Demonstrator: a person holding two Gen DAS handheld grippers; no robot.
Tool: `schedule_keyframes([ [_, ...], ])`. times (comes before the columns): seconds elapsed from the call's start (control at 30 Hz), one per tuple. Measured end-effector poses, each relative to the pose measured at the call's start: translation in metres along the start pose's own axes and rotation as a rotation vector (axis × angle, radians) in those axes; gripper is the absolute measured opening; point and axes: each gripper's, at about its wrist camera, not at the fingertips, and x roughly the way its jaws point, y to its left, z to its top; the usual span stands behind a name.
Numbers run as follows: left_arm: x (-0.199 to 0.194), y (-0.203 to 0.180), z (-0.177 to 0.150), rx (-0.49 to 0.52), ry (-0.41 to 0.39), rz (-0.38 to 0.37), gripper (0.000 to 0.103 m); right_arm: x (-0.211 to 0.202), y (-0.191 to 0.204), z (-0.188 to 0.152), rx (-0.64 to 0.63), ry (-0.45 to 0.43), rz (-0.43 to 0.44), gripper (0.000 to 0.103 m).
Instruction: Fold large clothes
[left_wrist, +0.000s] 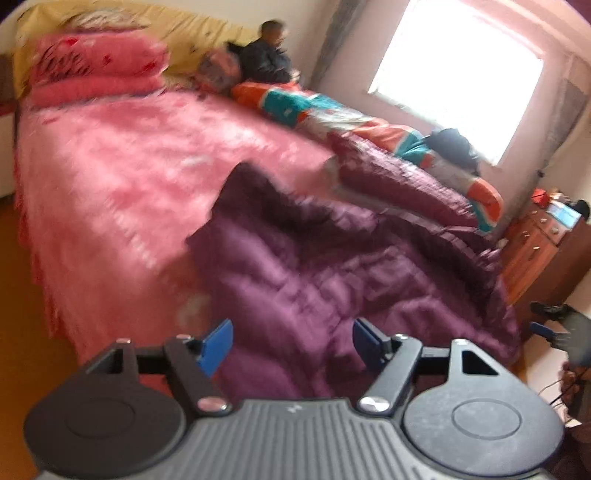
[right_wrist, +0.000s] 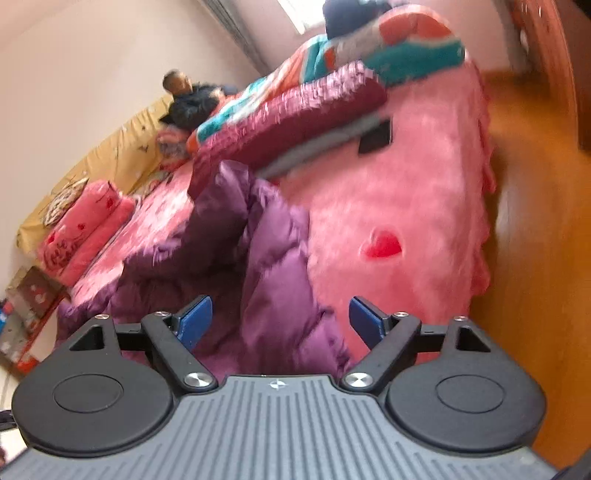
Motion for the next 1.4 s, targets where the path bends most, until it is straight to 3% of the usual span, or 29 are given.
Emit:
schedule_keyframes([
  [0.13,0.023,-0.026,0.022,0.094,-0.022,-0.077,0.071,0.018,0.021,0.007,-0.110,-0.035,0.027,0.102],
  [0.23,0.057,-0.042,0.034,0.150,-0.007,-0.111,0.071,0.045,0.047,0.007,-0.234,0.009,0.043,0.096],
  [0.37,0.102,-0.049,0.048,0.172,0.007,-0.120,0.065,0.096,0.081,0.003,-0.462,0.044,-0.023,0.087],
  [0.47,0.129,-0.049,0.054,0.200,0.009,-0.115,0.064,0.131,0.096,0.008,-0.551,0.029,-0.079,0.078],
  [0.67,0.166,-0.036,0.062,0.194,-0.025,-0.029,0.061,0.192,0.103,0.037,-0.527,0.003,-0.143,0.079],
  [0.87,0.180,-0.007,0.071,0.113,-0.094,0.056,0.056,0.256,0.101,0.066,-0.459,0.049,-0.198,0.091],
  [1.13,0.208,0.013,0.070,0.088,-0.149,0.119,0.057,0.310,0.101,0.052,-0.534,0.058,-0.243,0.103],
  [1.4,0.241,0.021,0.070,0.091,-0.166,0.134,0.065,0.351,0.091,0.045,-0.463,0.087,-0.219,0.103],
])
